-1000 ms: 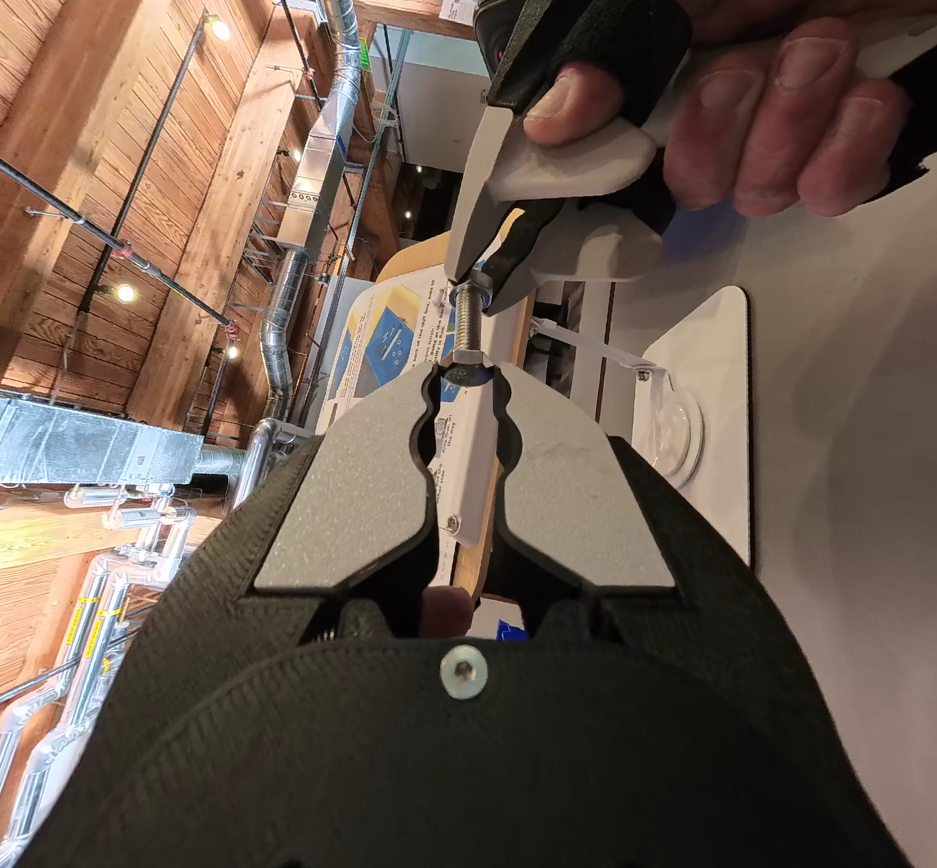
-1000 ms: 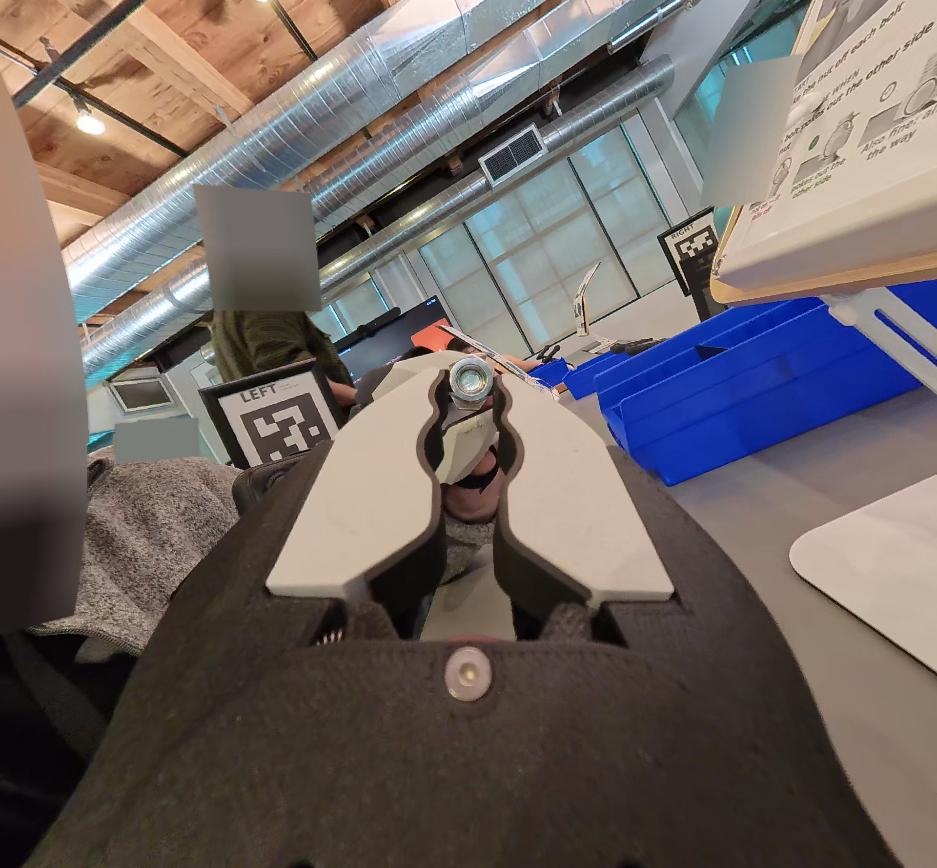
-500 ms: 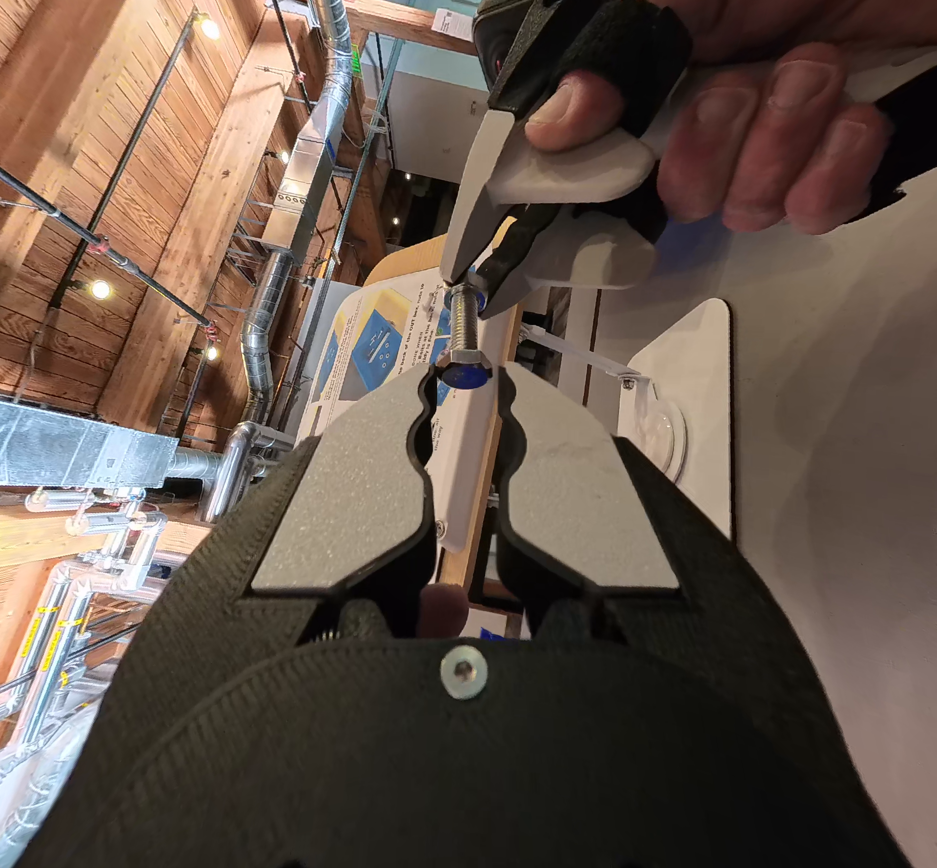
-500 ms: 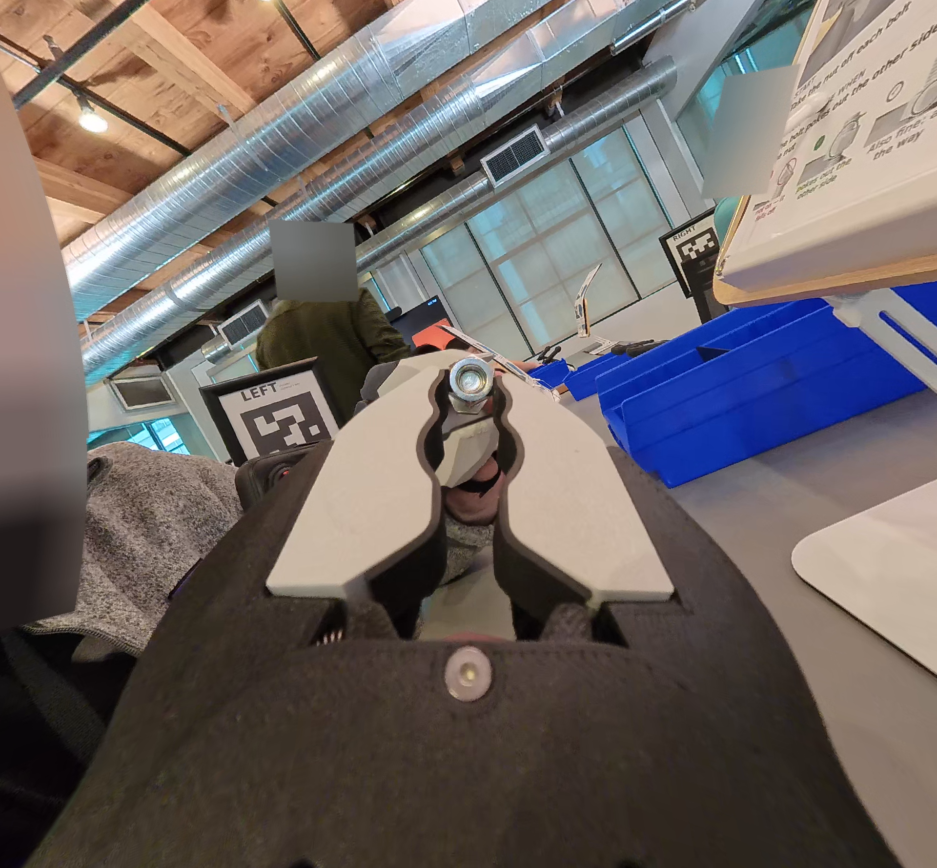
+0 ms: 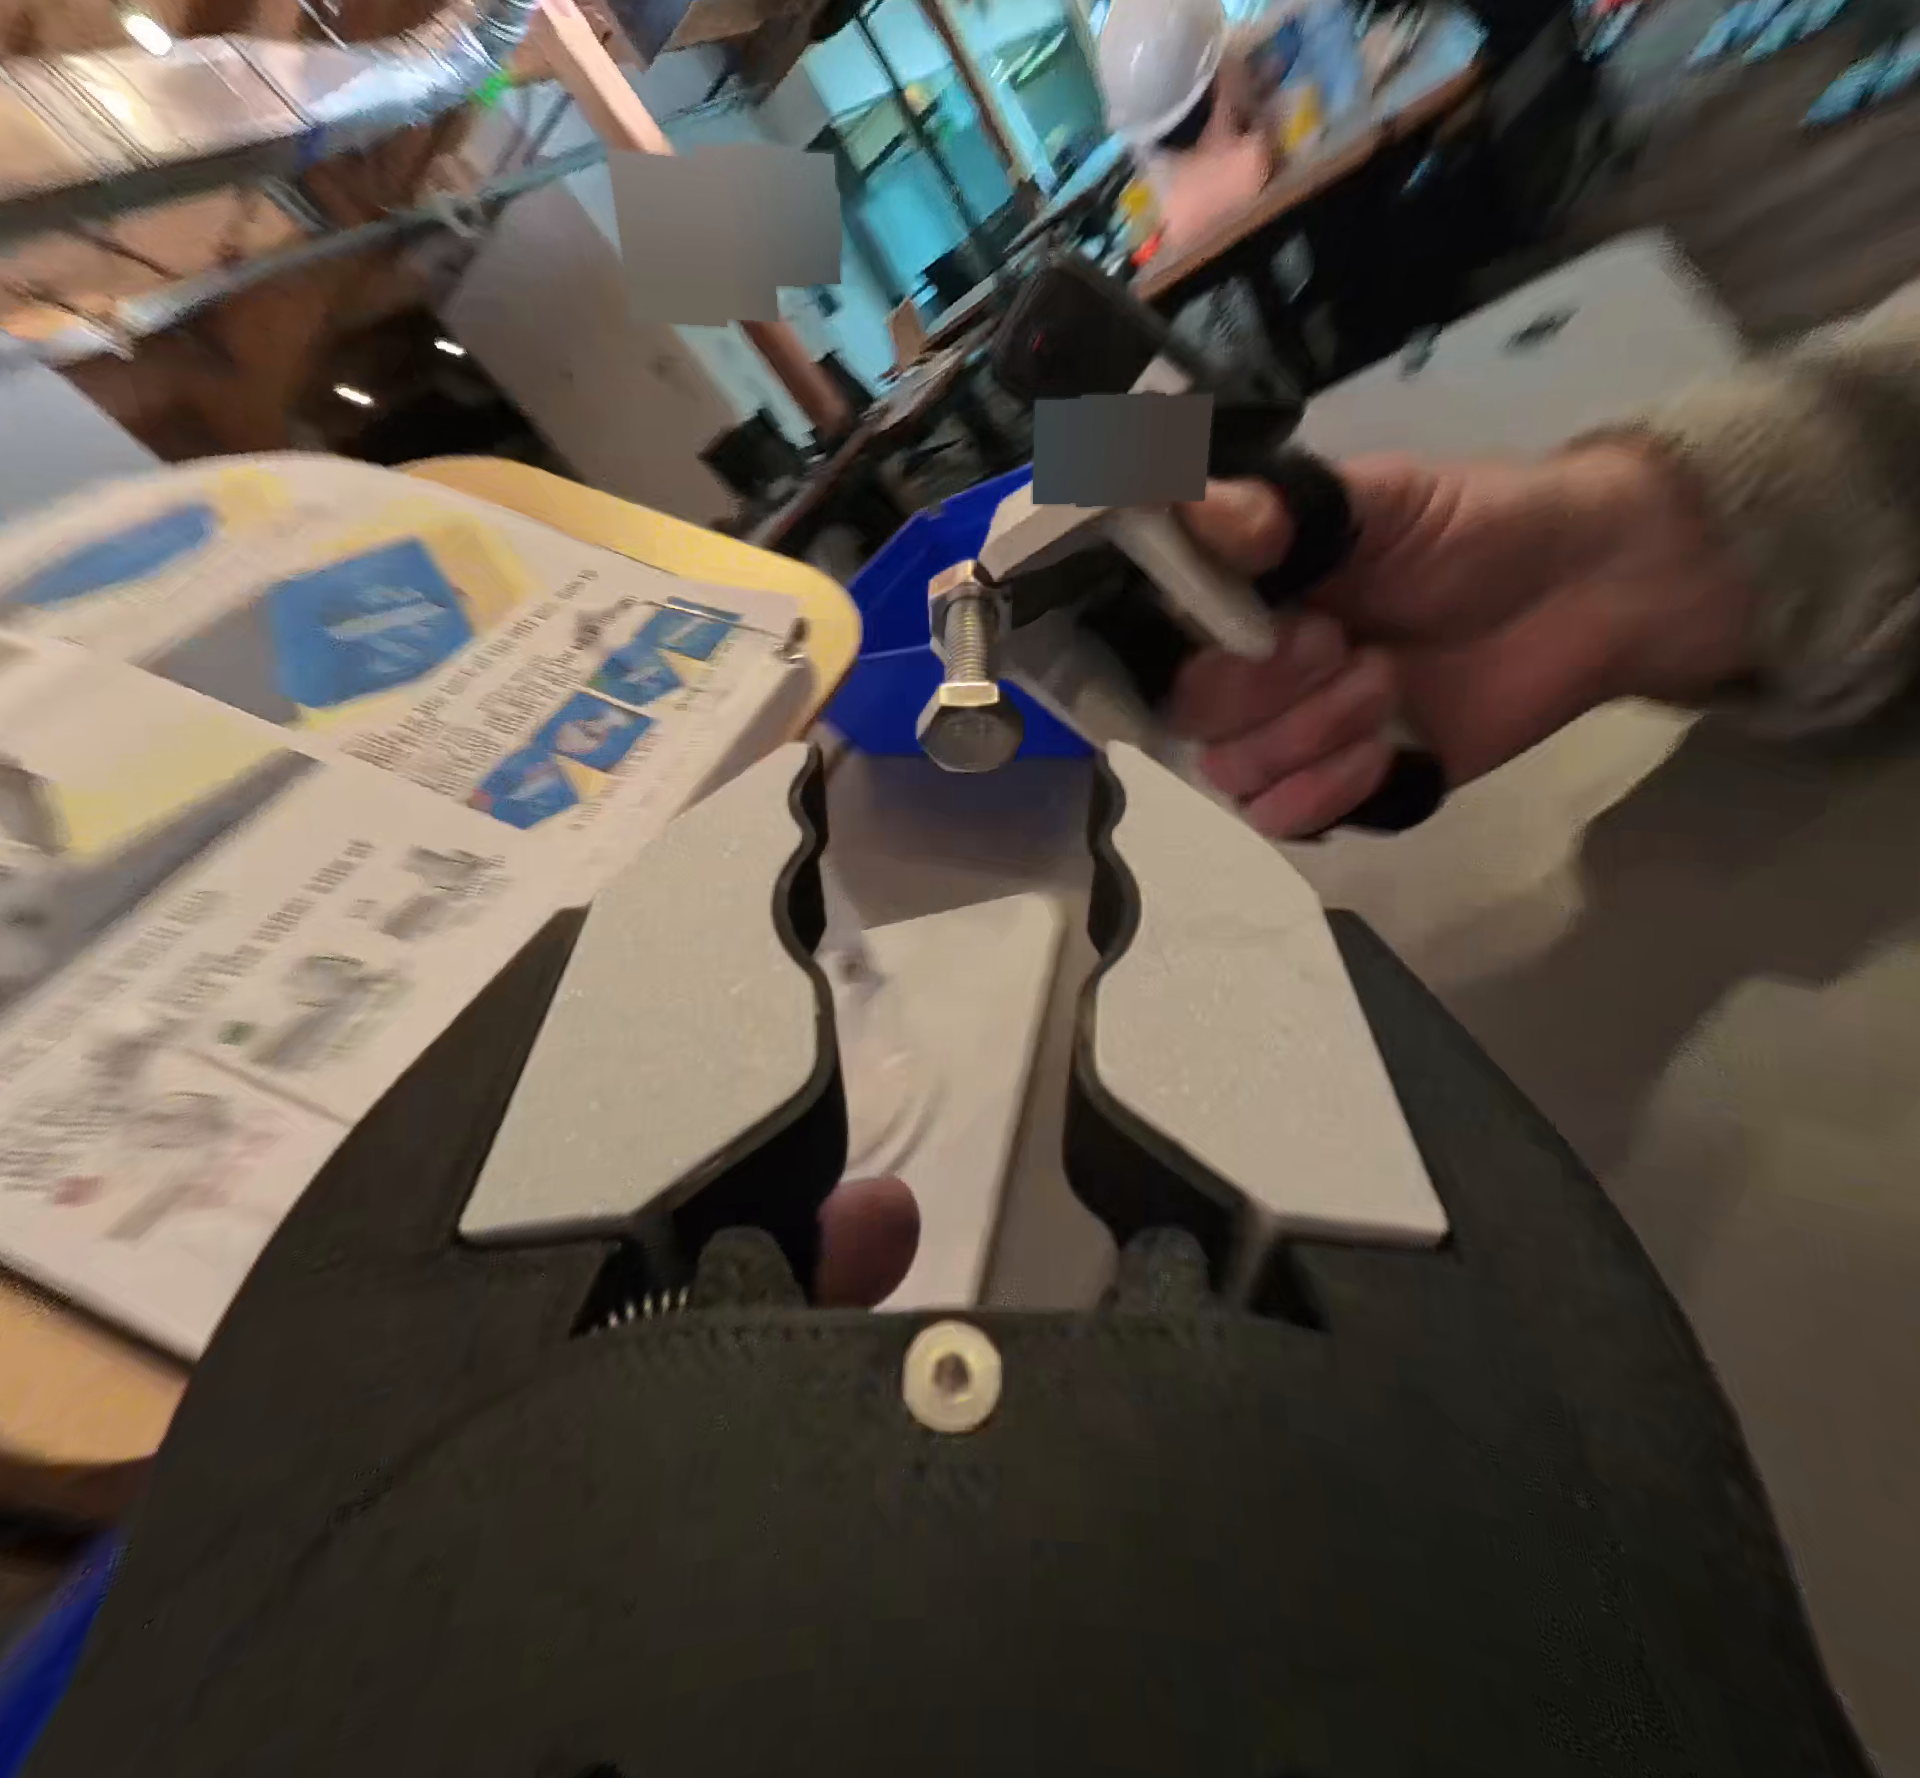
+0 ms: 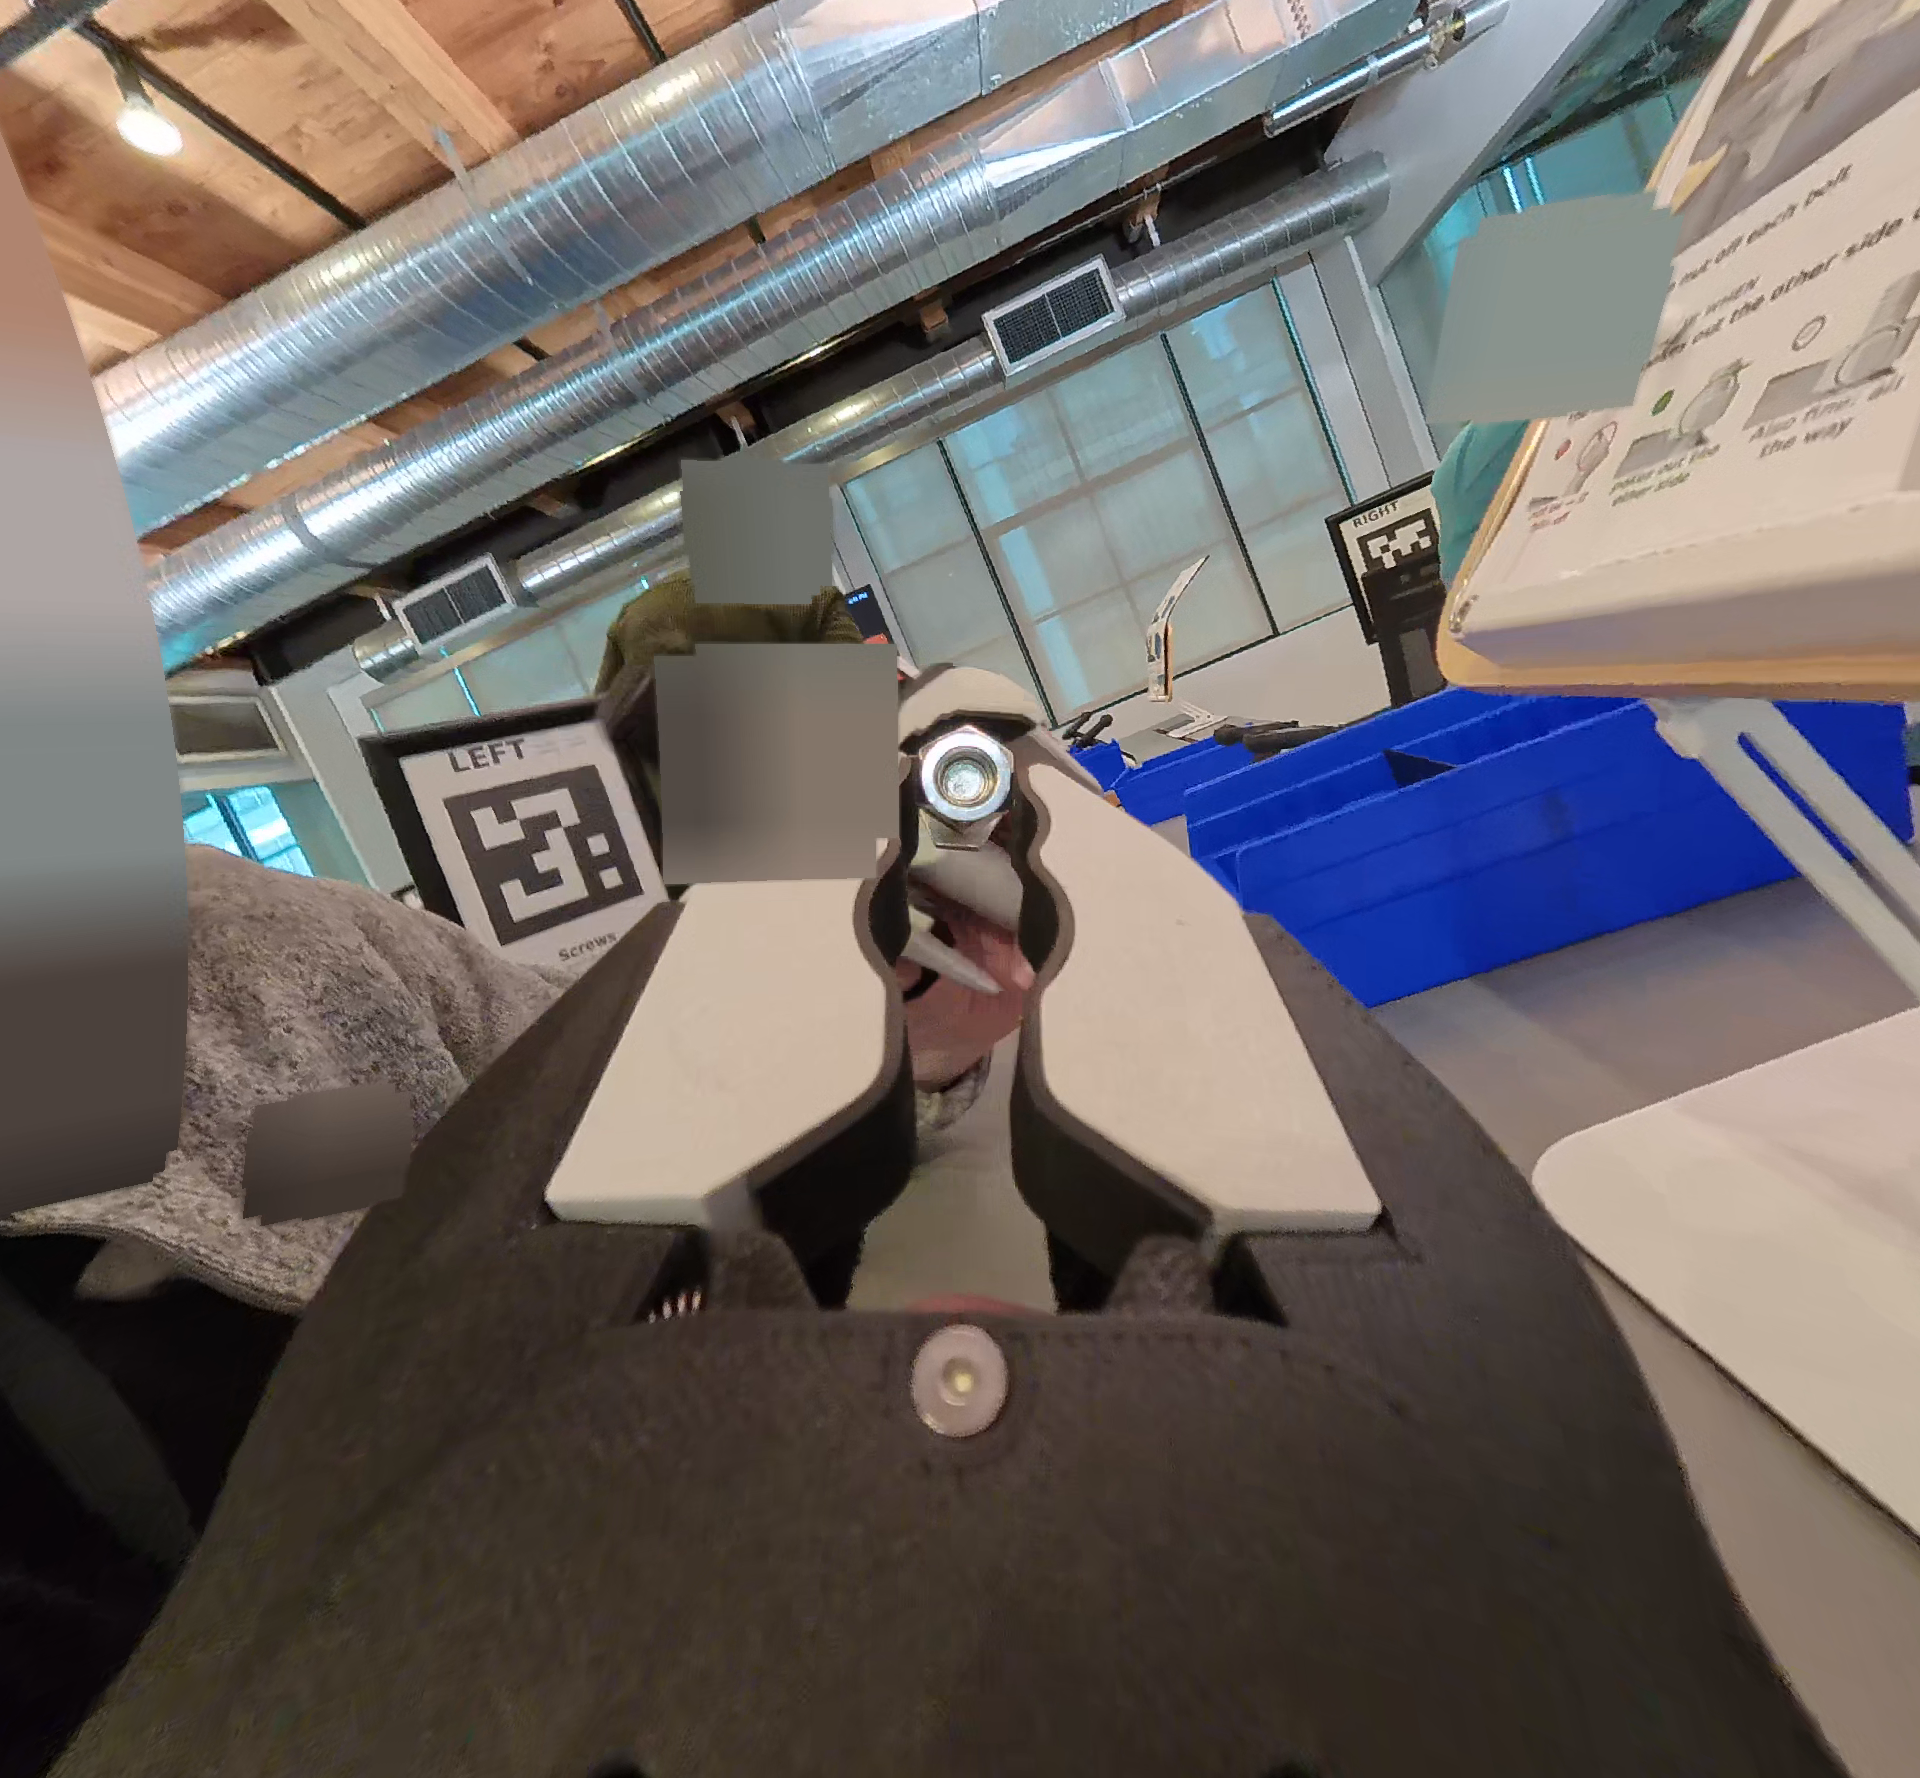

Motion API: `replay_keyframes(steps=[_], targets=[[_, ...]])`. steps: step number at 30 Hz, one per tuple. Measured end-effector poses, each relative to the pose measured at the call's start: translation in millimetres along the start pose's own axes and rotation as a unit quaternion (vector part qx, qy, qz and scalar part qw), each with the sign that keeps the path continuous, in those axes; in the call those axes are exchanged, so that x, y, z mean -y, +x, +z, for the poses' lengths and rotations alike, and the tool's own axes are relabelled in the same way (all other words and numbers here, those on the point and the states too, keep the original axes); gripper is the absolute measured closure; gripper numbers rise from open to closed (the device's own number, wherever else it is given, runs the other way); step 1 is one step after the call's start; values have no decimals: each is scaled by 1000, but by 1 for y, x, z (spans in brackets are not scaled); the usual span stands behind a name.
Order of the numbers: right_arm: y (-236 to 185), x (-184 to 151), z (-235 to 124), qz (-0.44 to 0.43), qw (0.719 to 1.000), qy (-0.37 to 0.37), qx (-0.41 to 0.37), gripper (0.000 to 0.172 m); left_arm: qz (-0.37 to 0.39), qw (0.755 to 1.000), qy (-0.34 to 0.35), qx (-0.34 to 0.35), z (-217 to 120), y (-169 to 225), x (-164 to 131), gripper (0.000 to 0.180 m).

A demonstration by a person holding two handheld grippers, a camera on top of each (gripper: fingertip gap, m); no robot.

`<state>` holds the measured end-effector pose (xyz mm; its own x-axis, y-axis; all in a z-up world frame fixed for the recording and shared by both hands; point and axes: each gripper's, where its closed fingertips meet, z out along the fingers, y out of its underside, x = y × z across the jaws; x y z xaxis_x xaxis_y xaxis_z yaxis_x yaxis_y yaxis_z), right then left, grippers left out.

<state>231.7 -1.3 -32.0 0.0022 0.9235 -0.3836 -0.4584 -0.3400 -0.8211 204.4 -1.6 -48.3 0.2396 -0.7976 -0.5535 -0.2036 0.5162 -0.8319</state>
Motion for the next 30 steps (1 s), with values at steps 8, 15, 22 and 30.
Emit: replay_keyframes(steps=[8,15,22,30], targets=[[-6,1,-1,-48,999,-19,1,155,-350,914,111,-174,-1,6,6,127],[-12,-5,4,-80,996,-43,4,155,-446,837,170,-267,-3,17,16,153],[-14,-6,4,-84,995,-45,10,155,-448,834,177,-268,-4,16,16,162],[-21,-7,3,-87,994,-62,34,154,-422,850,170,-267,-6,19,18,162]])
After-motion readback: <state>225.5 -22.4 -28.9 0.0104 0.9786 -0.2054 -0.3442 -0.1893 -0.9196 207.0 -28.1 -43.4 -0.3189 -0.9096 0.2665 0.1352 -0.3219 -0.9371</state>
